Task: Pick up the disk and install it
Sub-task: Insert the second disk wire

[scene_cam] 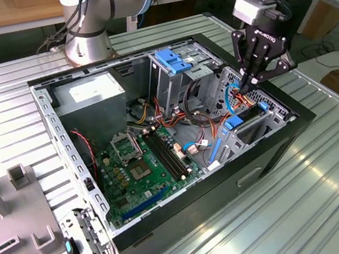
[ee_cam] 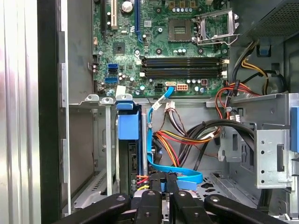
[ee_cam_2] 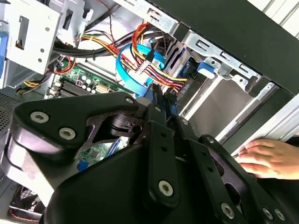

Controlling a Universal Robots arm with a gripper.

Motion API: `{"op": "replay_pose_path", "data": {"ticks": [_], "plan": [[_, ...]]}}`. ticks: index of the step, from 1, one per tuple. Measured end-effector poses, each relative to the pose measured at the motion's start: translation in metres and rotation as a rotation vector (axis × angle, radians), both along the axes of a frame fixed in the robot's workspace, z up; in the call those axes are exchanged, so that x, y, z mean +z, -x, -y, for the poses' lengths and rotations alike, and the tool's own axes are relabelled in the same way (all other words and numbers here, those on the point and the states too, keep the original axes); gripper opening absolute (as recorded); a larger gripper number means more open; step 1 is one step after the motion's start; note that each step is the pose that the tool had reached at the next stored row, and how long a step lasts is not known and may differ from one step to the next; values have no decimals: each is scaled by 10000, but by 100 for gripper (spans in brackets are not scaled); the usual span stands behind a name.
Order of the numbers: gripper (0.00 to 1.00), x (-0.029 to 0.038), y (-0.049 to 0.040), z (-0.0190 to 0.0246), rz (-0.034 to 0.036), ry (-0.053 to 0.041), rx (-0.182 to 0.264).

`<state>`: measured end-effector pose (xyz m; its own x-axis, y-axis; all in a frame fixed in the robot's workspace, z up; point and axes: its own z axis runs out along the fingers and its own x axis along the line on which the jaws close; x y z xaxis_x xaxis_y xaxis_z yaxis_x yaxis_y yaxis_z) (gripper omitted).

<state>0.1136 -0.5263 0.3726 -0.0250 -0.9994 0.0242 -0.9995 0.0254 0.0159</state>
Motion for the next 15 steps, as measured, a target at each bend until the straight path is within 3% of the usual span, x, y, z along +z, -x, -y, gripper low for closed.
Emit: {"op": "replay_pose_path", "data": {"ticks": [4,5,6,7,9,11,12,15], "plan": [[16,-4,0,13,-1,-5,0],[16,-4,1,68,0,-41,-1],[16,-11,0,128,0,-139,0],[16,-17,1,168,-1,-290,-1],[16,-25,4,259,0,-983,0],[16,-41,6,399,8,-1033,3],[16,-50,13,431,15,-1036,7],[16,-71,52,452,68,-1072,41]]}}
